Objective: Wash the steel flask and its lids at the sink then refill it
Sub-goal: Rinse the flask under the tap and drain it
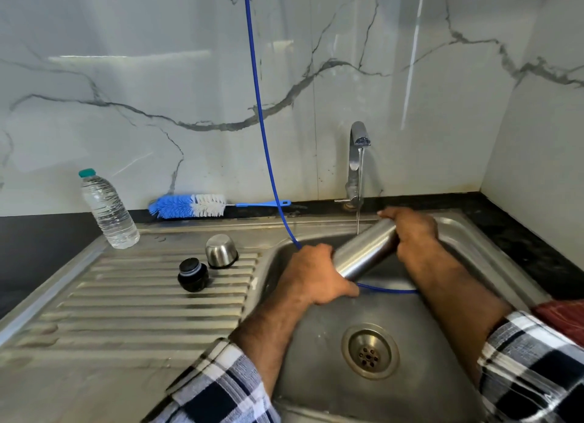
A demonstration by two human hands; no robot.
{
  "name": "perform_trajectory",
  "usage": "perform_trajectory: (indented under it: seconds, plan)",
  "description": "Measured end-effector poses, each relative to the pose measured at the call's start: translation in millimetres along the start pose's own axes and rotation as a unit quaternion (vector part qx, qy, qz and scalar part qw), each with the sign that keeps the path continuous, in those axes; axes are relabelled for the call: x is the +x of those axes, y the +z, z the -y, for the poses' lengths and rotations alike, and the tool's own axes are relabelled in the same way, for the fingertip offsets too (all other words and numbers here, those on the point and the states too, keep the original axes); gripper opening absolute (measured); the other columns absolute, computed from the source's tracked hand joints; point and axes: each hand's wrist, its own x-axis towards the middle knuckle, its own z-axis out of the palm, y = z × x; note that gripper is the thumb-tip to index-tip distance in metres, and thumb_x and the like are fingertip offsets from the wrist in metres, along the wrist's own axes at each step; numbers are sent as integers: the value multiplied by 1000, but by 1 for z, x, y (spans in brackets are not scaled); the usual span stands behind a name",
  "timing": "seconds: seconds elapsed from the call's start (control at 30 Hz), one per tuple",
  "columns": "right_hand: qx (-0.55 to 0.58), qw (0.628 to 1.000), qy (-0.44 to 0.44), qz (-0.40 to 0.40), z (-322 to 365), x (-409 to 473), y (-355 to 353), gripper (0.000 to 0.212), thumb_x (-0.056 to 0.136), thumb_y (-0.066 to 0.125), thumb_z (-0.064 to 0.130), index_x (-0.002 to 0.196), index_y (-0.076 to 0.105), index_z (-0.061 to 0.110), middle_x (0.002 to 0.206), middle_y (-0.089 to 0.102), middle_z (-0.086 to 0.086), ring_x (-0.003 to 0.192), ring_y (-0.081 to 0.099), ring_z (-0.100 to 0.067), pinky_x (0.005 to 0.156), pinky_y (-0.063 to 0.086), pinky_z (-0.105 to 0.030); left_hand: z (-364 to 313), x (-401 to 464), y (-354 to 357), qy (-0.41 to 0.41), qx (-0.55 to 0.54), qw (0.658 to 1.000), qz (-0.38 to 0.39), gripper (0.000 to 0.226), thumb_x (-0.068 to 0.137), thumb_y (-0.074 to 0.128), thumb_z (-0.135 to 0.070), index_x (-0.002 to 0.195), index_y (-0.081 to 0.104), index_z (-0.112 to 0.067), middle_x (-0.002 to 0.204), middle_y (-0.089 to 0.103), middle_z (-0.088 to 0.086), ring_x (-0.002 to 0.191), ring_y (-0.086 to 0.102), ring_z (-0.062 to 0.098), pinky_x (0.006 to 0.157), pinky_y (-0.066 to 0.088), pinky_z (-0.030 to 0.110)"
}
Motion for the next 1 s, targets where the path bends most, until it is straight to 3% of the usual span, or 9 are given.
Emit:
perform_trajectory:
  seconds: [0.1,0.2,0.37,0.47,0.6,0.73,0.83,0.9,1.0]
  plan:
    - [67,995,-57,-48,-4,-2,7,47,64,98,19,100,69,9,97,72,-7,87,70,-27,68,55,-32,-6,0,0,38,71,994,-74,81,58,90,-62,126,67,-24,118,71,1,98,68,21,85,61,34]
    - [191,977,-54,81,-1,-19,9,72,55,101,24,119,70,10,100,77,-9,95,76,-33,73,62,-41,-4,4,-4,-25,-193,981,25,76,63,98,-38,127,66,-13,114,70,7,89,74,23,70,68,42]
    - [231,935,-5,270,-9,-44,11,31,81,79,25,106,67,11,89,73,-11,83,70,-25,80,62,-39,4,-5,-9,-108,-493,826,252,59,72,84,-25,118,62,4,88,72,23,65,72,30,55,64,34]
    - [303,890,10,340,-3,-51,11,39,85,78,24,118,64,10,99,71,-13,88,70,-26,93,58,-43,9,-3,-5,-72,-567,752,328,62,66,78,-34,113,69,6,89,70,21,70,70,28,58,64,32]
    - [162,951,4,262,2,-56,16,53,79,85,23,126,64,11,94,74,-10,82,72,-25,79,61,-43,-8,0,4,-90,-503,840,181,55,75,88,-23,119,63,-2,93,75,18,73,75,29,61,66,37]
    - [8,996,-86,2,-16,-63,31,79,63,99,26,127,55,15,103,73,-6,87,74,-25,76,63,-40,-13,5,19,-19,-165,984,-65,71,52,93,-50,114,71,-25,99,78,-4,82,76,13,71,66,35]
    - [0,991,-132,-20,-11,-67,33,77,65,98,26,128,55,18,104,72,-2,88,73,-22,80,63,-41,-16,2,11,8,-137,987,-86,65,56,94,-46,113,70,-25,98,76,-4,84,74,16,71,63,33]
    - [65,989,-81,102,3,-59,26,71,67,95,18,129,59,11,103,75,-6,88,75,-24,76,63,-39,-16,4,2,-2,-264,964,-22,59,63,95,-32,113,67,-19,99,75,3,81,76,21,67,66,38]
    - [188,922,-33,338,11,-45,7,46,81,74,20,123,65,4,98,71,-11,86,71,-26,78,63,-39,-16,-5,-2,-34,-521,832,190,60,61,92,-21,112,65,-3,91,74,17,69,75,27,58,65,36]
